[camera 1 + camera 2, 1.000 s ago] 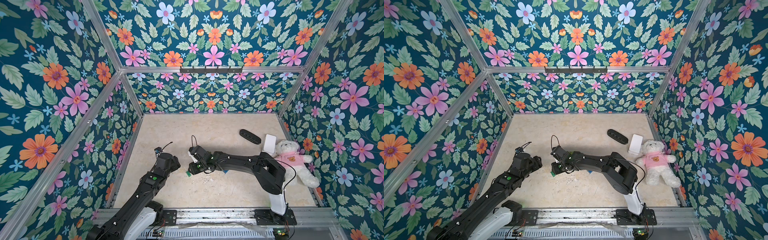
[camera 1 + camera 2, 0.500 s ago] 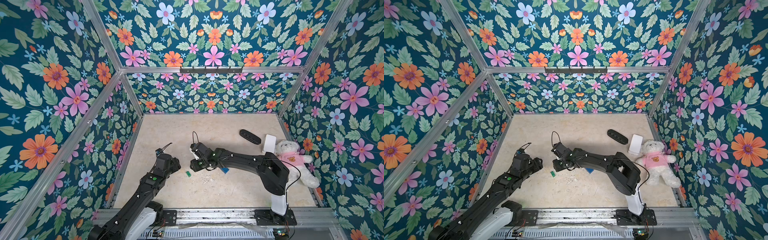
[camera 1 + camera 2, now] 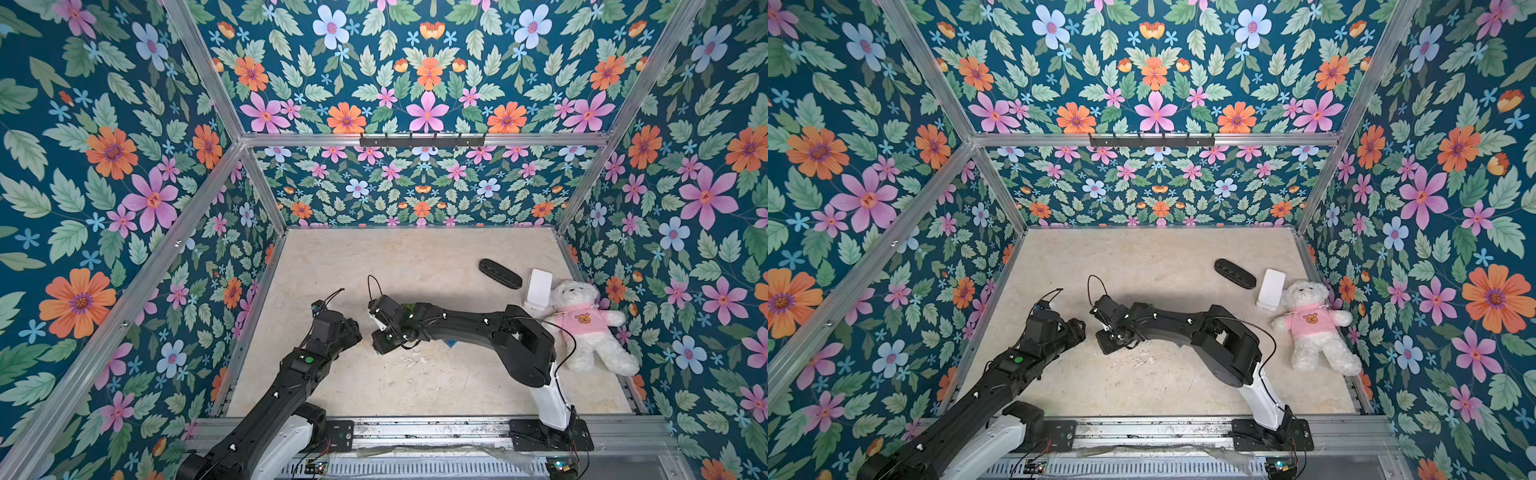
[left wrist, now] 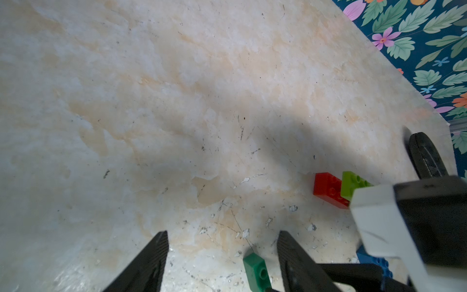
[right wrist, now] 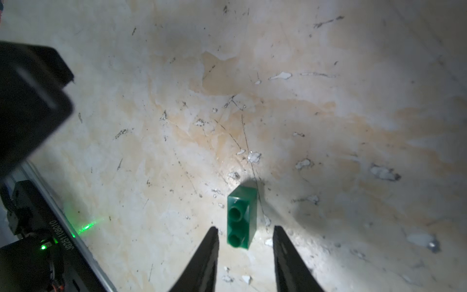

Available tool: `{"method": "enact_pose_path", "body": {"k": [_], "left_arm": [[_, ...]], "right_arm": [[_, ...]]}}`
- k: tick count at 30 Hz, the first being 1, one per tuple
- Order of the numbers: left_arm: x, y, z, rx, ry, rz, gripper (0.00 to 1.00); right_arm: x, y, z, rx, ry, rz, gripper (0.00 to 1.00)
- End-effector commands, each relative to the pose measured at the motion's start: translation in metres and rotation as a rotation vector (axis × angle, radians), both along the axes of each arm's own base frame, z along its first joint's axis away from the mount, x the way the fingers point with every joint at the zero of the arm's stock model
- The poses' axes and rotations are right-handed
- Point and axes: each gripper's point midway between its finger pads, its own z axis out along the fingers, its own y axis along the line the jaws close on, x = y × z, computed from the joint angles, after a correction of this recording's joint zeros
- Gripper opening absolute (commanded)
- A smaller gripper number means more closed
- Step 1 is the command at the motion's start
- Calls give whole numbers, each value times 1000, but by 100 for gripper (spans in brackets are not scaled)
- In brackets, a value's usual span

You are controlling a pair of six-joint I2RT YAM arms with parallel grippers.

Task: Assemble the number 5 with lego
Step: Pick up the lego brick from the center of the board.

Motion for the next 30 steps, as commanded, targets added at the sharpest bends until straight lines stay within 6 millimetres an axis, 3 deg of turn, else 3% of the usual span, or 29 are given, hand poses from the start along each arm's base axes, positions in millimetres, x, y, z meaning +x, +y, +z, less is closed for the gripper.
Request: {"method": "enact_pose_path", "body": {"k": [1,11,20,25,30], "left_arm": [[2,0,2,-4,-8,2,72],[1,-1,-4,-8,1,2,72],[0,0,-5,-7,-1,4,72],[0,-1,-7,-10,0,2,72],[-1,-3,-8,-16,1,-8,72]], "right_arm": [[-5,-1,-7,-37,19,14,36],[-6,2,-10,-68,14,19,28],[-6,1,-17,-110,7,14,28],[-4,1,-18,-114,6,4,15],[1,-2,-10,-110,-4,-23,11]]}}
